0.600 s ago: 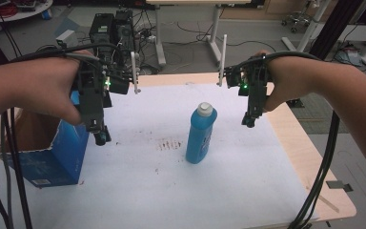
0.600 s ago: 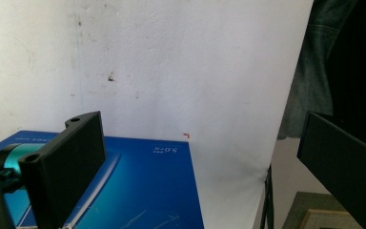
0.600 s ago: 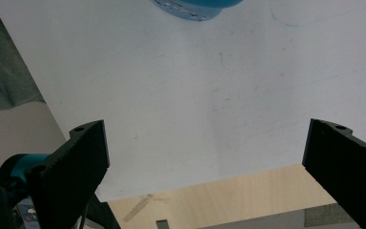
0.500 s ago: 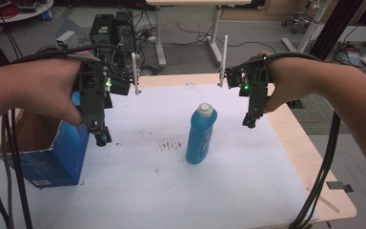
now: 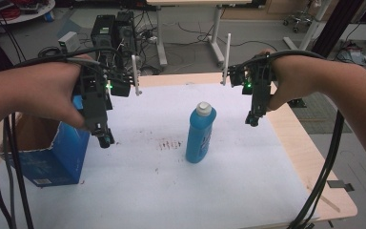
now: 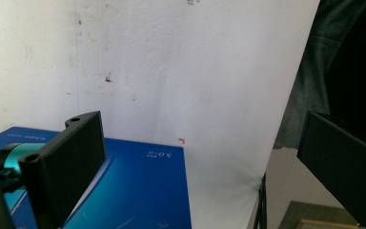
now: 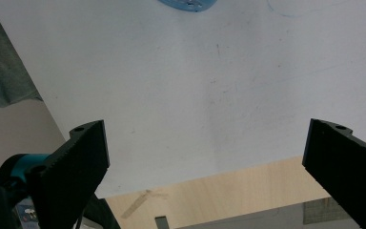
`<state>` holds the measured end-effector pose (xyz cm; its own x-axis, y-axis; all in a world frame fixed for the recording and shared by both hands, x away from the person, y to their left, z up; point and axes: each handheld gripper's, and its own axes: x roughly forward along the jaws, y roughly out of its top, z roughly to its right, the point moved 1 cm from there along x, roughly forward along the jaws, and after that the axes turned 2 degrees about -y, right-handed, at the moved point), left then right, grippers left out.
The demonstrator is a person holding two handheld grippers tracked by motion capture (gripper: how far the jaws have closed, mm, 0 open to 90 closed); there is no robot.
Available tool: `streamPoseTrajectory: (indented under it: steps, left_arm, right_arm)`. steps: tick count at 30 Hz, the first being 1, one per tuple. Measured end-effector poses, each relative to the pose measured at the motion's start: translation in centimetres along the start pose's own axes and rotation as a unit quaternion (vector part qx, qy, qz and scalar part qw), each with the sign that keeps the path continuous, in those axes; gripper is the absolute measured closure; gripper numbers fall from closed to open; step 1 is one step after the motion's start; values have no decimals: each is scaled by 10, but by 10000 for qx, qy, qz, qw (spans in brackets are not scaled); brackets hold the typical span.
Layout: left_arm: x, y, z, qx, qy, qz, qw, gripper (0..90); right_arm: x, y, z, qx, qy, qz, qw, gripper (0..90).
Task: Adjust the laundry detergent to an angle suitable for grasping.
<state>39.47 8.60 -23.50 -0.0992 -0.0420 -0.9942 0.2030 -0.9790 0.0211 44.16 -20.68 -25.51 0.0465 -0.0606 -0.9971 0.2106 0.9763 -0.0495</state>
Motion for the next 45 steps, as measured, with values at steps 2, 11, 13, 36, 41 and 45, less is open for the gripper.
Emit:
streamPoseTrajectory:
  steps: [2,11,13,36,41,45]
  left_arm:
    - [0,1,1,-45,-30,44,10000,22]
    - [3,7,8,-451,-122,412,9981,22]
    - [3,10,10,-584,-140,562,9966,22]
    - [11,53,29,-1402,-169,1742,9745,23]
    - [18,61,30,-1547,-129,1840,9706,22]
    - [22,66,32,-1703,-58,1962,9657,23]
  right_arm:
    - [0,0,0,24,-2,-3,10000,8]
    - [2,-2,1,-27,-10,-1,10000,8]
    - [2,-3,1,3,-1,5,10000,8]
    - [6,-18,3,100,24,25,9999,8]
    - [6,-18,2,105,7,35,9999,8]
    - [6,-19,3,75,10,29,10000,8]
